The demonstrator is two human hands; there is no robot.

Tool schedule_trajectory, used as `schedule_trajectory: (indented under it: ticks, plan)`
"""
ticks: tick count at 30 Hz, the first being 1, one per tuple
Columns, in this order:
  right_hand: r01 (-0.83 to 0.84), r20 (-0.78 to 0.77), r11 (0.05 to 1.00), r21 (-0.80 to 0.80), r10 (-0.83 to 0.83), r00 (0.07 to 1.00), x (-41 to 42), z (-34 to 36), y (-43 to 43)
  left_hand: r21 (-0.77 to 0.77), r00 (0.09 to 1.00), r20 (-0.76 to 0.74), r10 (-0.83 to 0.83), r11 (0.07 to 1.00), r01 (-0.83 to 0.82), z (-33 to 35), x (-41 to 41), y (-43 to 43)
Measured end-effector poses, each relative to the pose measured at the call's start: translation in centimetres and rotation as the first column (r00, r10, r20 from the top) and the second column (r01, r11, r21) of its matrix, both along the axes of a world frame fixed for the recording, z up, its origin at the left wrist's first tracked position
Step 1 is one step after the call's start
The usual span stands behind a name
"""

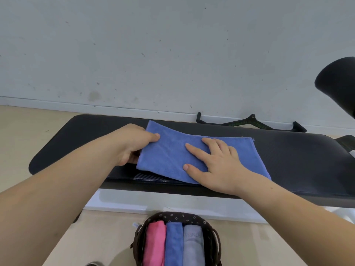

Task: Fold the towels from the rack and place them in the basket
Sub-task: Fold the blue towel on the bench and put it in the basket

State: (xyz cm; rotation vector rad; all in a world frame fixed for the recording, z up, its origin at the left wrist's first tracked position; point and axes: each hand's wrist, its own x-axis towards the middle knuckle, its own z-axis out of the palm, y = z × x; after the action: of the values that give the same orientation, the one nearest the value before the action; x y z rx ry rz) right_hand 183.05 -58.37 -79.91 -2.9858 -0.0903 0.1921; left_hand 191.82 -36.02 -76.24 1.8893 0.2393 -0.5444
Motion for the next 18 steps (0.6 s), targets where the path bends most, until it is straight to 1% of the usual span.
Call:
schedule_trajectory:
  ticks: [2,5,6,8,9,10,12,14,16,18]
  plan:
    - [-0.021,0.027,1.000,0.022,0.020,0.999,0.0,0.3,0.5,-0.023,0.999,0.030,0.021,1.000,-0.020,0.2,0.1,0.3]
    - [-0.042,0.123,0.994,0.102,0.029,0.992,0.0,1.0,0.8,-0.094,0.996,0.063,0.064,0.994,-0.058,1.3,0.0,0.8]
    - [-0.027,0.158,0.994,0.109,0.010,0.987,0.1,1.3,0.7,-0.117,0.994,0.072,0.079,0.991,-0.070,1.7,-0.2,1.0]
    - [0.030,0.220,0.999,0.038,-0.038,0.975,0.0,2.2,0.2,-0.154,0.991,0.091,0.097,0.985,-0.082,2.5,-0.6,1.0]
    - [0.081,0.222,0.997,0.008,-0.081,0.972,-0.1,2.7,-0.2,-0.176,0.990,0.098,0.103,0.981,-0.085,2.9,-0.8,0.8]
    - [0.139,0.198,0.990,0.018,-0.140,0.970,-0.3,3.1,-0.6,-0.205,0.989,0.101,0.108,0.975,-0.086,3.2,-1.0,0.4]
    - [0.236,0.136,0.964,0.120,-0.252,0.958,-0.8,3.6,-1.7,-0.254,0.990,0.105,0.094,0.965,-0.065,3.7,-1.5,-1.1]
    - [0.297,0.112,0.918,0.262,-0.335,0.936,-0.9,3.4,-3.2,-0.263,0.990,0.134,0.051,0.965,-0.014,4.2,-2.3,-3.4]
    - [0.337,0.102,0.836,0.433,-0.417,0.903,-0.9,2.9,-5.0,-0.256,0.988,0.153,0.008,0.966,0.032,4.5,-3.0,-6.1]
    - [0.360,0.079,0.739,0.570,-0.485,0.871,-1.2,2.2,-6.9,-0.247,0.987,0.157,-0.036,0.966,0.075,4.6,-3.5,-8.9]
